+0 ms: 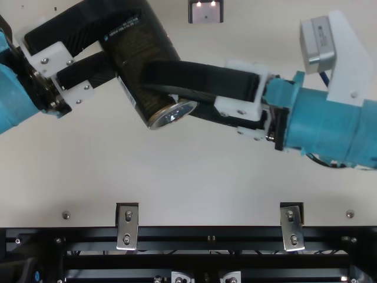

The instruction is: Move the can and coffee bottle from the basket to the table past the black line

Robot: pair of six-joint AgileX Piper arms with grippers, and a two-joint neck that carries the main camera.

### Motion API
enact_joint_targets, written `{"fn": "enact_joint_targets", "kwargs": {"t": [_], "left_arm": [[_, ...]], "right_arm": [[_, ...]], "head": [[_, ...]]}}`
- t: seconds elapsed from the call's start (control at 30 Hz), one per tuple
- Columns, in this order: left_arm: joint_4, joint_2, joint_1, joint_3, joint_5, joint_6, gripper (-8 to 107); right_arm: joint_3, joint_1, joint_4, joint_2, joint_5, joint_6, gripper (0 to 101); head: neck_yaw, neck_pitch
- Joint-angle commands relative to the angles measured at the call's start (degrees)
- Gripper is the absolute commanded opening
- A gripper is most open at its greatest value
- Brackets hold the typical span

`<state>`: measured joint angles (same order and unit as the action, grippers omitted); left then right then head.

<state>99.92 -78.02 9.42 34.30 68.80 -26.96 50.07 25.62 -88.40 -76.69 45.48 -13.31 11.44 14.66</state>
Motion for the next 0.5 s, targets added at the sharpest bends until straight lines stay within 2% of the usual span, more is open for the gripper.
{"fn": "enact_joint_targets", "kwargs": {"t": [0.0,0.3,0.43,0.47], "left_arm": [[0.0,0.0,0.0,0.0,0.0,0.0,10],[0.0,0.0,0.0,0.0,0.0,0.0,10],[0.0,0.0,0.0,0.0,0.0,0.0,10],[0.0,0.0,0.0,0.0,0.0,0.0,10]], "right_arm": [[0.6,0.4,-0.5,-0.8,-0.1,-0.2,101],[3.5,2.8,-2.0,-4.5,-1.4,-1.0,101],[3.5,2.8,-2.1,-4.6,-1.6,-0.9,101],[3.5,2.8,-2.4,-4.6,-1.8,-0.9,87]], "head": [[-0.2,0.4],[-0.2,0.4],[-0.2,0.4],[-0.2,0.4]]}}
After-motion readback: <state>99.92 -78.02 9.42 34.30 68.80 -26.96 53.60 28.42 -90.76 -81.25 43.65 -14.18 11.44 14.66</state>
